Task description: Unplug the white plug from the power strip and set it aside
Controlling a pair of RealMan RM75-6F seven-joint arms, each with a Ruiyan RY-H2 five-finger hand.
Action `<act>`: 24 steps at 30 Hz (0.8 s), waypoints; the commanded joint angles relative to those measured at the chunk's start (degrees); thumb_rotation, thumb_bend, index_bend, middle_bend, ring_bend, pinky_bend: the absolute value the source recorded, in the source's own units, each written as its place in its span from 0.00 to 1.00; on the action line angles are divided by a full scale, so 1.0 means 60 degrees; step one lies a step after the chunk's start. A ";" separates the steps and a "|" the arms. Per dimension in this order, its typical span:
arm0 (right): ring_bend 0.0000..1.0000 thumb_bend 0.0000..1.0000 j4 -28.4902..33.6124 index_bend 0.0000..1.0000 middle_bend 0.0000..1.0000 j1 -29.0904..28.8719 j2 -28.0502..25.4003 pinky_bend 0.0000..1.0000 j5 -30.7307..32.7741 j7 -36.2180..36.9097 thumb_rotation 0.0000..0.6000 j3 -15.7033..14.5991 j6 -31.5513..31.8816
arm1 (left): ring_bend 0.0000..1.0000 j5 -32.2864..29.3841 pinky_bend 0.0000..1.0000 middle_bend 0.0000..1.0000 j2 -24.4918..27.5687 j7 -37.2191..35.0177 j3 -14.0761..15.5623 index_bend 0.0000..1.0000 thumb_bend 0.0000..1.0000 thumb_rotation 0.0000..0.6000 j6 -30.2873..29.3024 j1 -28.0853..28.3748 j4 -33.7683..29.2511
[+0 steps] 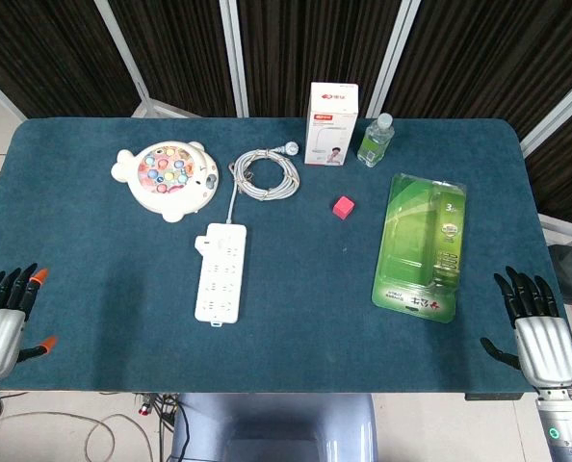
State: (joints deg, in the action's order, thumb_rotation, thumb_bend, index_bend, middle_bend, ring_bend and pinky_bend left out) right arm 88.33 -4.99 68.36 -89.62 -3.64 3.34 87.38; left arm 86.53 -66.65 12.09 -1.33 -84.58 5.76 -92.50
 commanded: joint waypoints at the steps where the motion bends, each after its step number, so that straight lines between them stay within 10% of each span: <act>1: 0.00 0.25 0.0001 0.00 0.00 -0.0004 0.0007 0.00 -0.0039 -0.0025 1.00 -0.0025 -0.0003 | 0.00 -0.0004 0.00 0.00 0.0005 -0.0039 -0.0002 0.00 0.00 1.00 0.0001 -0.0002 -0.0004; 24: 0.00 0.25 -0.0369 0.00 0.00 -0.0188 0.0436 0.00 -0.0862 -0.0304 1.00 -0.0391 -0.0078 | 0.00 0.0017 0.00 0.00 -0.0013 -0.0065 -0.0044 0.00 0.00 1.00 0.0012 0.0054 -0.0004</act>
State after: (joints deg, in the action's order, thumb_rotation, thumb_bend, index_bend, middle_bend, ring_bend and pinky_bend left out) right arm 86.66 -5.76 70.54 -93.94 -5.48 1.22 86.86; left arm 86.58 -66.69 11.64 -1.57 -84.50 6.04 -92.52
